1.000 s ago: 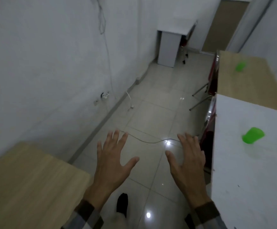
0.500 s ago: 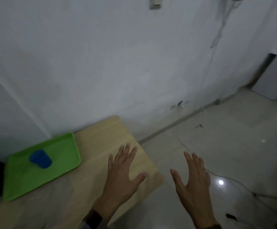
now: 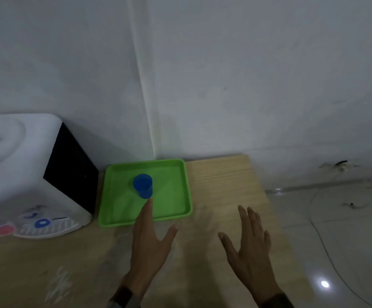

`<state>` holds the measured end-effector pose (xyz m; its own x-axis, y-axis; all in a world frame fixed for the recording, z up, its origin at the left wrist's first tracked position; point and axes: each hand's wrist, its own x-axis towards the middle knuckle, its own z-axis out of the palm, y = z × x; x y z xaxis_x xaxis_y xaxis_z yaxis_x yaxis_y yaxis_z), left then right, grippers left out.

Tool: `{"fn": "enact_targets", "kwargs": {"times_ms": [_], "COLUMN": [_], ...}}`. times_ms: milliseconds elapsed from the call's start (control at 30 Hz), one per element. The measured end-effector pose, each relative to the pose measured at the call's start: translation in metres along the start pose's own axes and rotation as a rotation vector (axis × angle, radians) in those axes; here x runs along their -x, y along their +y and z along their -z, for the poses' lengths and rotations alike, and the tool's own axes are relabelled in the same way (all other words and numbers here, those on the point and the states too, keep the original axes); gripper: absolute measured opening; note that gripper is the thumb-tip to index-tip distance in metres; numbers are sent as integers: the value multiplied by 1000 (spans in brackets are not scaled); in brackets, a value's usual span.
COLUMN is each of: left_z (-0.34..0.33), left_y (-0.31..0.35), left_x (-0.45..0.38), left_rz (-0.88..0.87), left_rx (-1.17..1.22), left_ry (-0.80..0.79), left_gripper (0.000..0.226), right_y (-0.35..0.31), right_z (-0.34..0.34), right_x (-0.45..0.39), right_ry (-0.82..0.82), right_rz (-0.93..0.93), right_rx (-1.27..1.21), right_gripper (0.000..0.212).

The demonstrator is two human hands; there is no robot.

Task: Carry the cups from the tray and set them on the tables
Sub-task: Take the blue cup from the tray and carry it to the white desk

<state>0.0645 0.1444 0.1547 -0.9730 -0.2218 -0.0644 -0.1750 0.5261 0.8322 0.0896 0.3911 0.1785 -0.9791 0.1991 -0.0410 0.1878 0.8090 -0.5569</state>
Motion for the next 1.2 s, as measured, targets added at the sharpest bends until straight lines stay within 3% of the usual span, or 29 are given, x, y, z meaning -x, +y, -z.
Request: {"fn": "enact_targets", "kwargs": {"times_ms": [200, 433, 633, 867, 1200], "left_z": [4, -25, -44, -57, -52], "left_y": [-60, -119, -132, -134, -111], "left_x": [-73, -148, -187, -209, -206], "left_rz": [246, 316, 324, 288, 240], "left_rx": [196, 243, 321, 384, 428], "left_ry": [91, -24, 37, 100, 110], "left_gripper": [119, 134, 107, 71, 71], "right_y": [-28, -26, -21, -11, -13], "right_z": [-94, -185, -217, -227, -226], "right_x": [-64, -127, -157, -159, -159], "right_ry": [-122, -302, -403, -388, -387], "right_rz": [92, 107, 210, 284, 286], "right_rx": [32, 226, 406, 563, 549], "right_gripper": [90, 95, 90, 79, 77]}}
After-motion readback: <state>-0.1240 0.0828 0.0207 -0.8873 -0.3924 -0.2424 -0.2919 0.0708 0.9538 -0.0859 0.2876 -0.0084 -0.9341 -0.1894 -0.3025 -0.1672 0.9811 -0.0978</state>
